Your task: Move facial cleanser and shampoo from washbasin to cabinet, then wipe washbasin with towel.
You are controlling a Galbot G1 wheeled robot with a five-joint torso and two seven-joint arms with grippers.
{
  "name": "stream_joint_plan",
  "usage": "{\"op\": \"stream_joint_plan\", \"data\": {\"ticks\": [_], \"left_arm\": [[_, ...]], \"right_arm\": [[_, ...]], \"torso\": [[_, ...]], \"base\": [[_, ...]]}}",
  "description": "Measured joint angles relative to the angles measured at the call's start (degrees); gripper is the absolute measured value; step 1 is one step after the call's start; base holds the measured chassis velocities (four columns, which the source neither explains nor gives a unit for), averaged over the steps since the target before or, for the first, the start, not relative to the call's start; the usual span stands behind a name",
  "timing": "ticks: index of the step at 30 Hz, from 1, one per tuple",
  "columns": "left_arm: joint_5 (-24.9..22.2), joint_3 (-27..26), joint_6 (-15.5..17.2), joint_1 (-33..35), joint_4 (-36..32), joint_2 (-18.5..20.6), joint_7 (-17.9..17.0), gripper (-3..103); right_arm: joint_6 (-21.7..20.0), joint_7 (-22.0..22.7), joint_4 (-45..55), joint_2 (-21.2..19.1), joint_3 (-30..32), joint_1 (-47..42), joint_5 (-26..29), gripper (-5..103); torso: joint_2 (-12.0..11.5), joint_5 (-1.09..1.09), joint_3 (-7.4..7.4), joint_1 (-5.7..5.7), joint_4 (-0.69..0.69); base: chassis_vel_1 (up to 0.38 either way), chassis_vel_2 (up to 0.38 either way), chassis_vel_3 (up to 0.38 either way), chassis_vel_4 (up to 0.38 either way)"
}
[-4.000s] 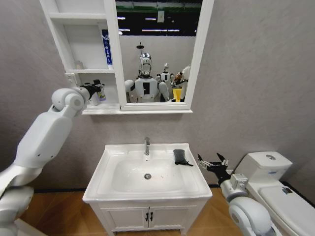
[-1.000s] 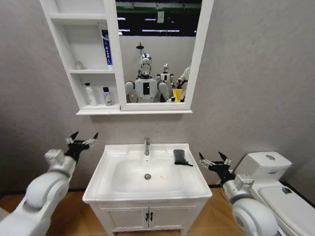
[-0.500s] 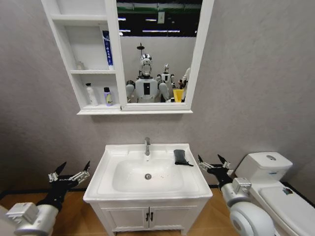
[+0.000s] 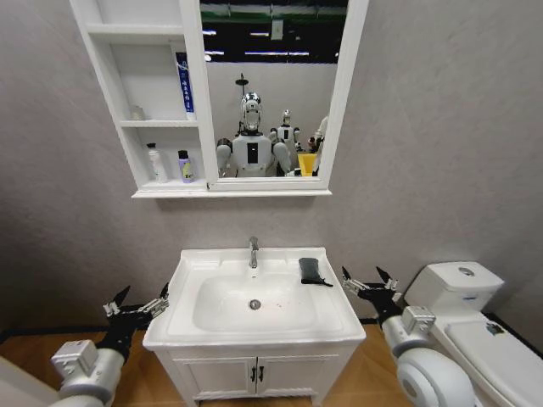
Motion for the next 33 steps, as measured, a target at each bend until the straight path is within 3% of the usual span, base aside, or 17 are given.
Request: {"op": "stream_joint_plan", "data": {"ticks": [22,28,30,33], "left_arm": [[-0.2,0.0,0.0,-0.2,0.2,0.2,0.0,100],[-0.3,0.0,0.0,-0.2,0.2,0.2,0.0,100],[-0.3,0.0,0.0,-0.2,0.2,0.2,0.0,100],[-0.3,0.0,0.0,-0.2,0.2,0.2,0.0,100]], "right_arm": [[-0.9,-0.5,-2.3,0.4,-1.5,1.6,-1.3,100],[-4.6,2.1,-13.5,-3.7,-4.6,10.4,4.4,100],[-6.1,3.6,-22.3,-5.9,-8.6,18.0,6.1,100],[-7.5,5.5,-26.9,-6.7,-12.1,23.9,8.9,100]], "torso": [[0.0,0.0,0.0,0.01,0.0],[0.0,0.0,0.0,0.02,-0.01],[0.0,0.02,0.0,-0.02,-0.01],[0.0,0.0,0.0,-0.02,0.01]], "base": [[-0.029,0.025,0.024,-0.029],[-0.05,0.034,0.036,-0.036],[0.026,-0.019,-0.036,0.014],[0.034,-0.016,-0.012,0.021]]}}
